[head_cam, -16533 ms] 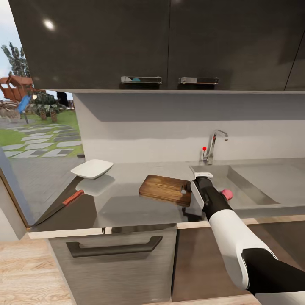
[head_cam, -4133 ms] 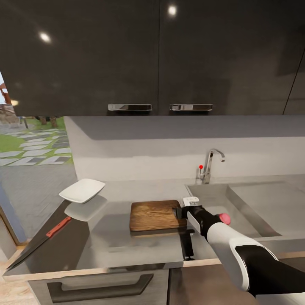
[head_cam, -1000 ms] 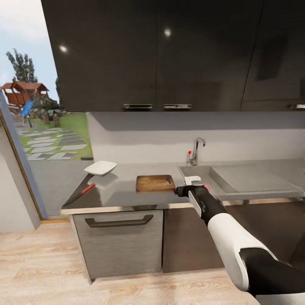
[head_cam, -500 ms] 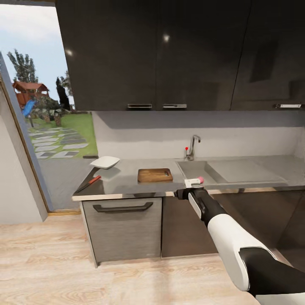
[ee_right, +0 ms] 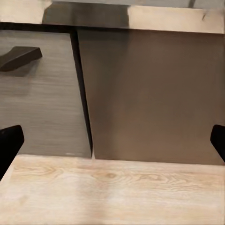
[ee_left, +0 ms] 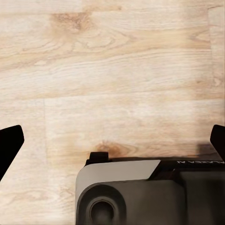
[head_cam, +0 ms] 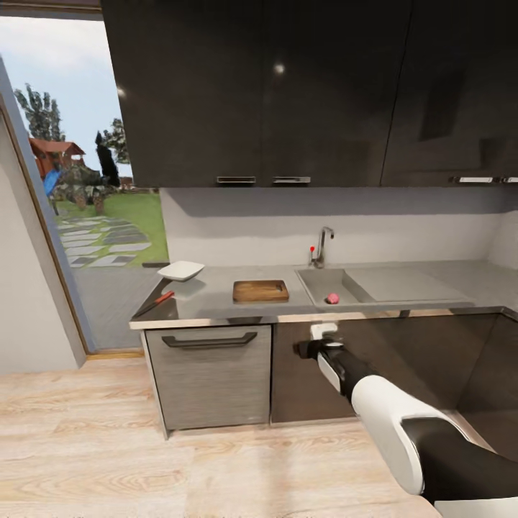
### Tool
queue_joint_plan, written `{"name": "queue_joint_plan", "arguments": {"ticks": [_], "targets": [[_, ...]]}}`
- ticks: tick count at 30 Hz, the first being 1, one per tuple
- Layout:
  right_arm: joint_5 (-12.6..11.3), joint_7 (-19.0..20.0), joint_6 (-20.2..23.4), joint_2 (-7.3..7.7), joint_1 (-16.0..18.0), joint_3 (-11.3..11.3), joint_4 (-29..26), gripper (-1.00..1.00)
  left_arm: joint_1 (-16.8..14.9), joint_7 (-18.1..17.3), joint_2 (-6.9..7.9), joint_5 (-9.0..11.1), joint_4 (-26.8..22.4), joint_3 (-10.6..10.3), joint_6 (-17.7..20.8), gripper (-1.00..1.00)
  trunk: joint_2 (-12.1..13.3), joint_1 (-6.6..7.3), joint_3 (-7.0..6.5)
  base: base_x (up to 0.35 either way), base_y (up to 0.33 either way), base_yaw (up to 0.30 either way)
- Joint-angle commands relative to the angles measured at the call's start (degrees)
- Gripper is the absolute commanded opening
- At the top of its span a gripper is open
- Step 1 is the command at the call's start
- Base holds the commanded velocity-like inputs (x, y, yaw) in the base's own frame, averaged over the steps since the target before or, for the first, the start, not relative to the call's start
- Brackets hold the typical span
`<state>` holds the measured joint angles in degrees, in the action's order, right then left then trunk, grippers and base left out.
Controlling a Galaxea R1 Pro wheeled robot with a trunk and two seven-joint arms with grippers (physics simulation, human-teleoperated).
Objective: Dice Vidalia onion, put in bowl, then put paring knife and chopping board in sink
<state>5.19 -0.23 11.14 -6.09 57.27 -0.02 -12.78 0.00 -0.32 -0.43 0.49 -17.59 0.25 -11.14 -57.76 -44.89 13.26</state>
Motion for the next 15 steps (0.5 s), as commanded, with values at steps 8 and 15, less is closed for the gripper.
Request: {"name": "queue_joint_plan", "arguments": {"ticks": [8, 15], "targets": [[0.69, 0.14, -23.11, 1.79, -9.48, 0.04, 11.43, 1.00, 0.00, -0.03, -0.01, 0.04, -0.04, 0.01, -0.11, 1.00, -0.05, 0.00, 0.06, -0.005, -0.001, 0.000], [0.79, 0.14, -34.51, 6.86, -21.15, 0.15, 11.78, 1.00, 0.00, 0.03, -0.01, 0.12, -0.08, 0.12, -0.11, 1.00, -0.05, 0.00, 0.06, 0.000, 0.000, 0.000]]}}
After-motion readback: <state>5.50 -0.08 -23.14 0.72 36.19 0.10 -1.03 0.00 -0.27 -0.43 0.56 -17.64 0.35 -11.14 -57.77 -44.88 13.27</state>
